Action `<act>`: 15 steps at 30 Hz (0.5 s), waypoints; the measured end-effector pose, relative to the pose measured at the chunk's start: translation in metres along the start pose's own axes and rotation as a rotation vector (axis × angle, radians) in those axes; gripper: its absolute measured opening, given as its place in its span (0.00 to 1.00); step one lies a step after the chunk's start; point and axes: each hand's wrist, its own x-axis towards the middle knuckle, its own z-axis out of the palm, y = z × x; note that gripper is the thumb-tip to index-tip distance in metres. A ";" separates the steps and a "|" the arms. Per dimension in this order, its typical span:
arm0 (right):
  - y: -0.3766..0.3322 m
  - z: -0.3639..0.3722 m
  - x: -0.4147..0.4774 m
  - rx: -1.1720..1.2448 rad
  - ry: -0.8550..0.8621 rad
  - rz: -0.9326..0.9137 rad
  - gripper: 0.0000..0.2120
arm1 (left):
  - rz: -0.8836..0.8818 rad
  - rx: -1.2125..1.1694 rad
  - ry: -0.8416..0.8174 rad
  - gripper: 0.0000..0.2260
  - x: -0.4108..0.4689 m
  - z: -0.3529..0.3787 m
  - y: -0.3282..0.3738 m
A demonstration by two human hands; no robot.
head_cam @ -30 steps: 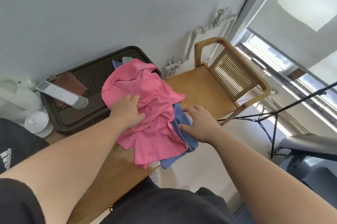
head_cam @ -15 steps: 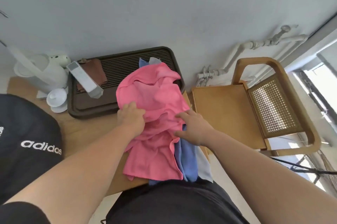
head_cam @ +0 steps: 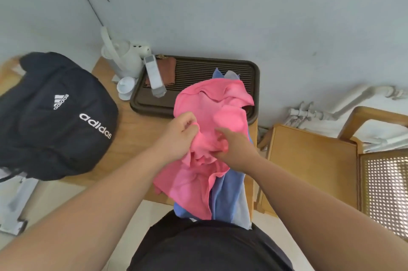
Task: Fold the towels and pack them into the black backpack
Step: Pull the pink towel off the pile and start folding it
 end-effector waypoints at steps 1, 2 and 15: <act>-0.002 0.000 0.000 -0.005 -0.030 -0.007 0.29 | 0.010 -0.040 0.022 0.08 -0.004 -0.005 0.005; -0.004 0.001 -0.001 -0.021 -0.060 -0.014 0.22 | 0.024 -0.072 0.045 0.08 -0.007 -0.011 0.009; -0.032 0.027 -0.025 -0.103 -0.004 0.140 0.12 | 0.042 -0.077 0.068 0.09 -0.022 -0.102 -0.007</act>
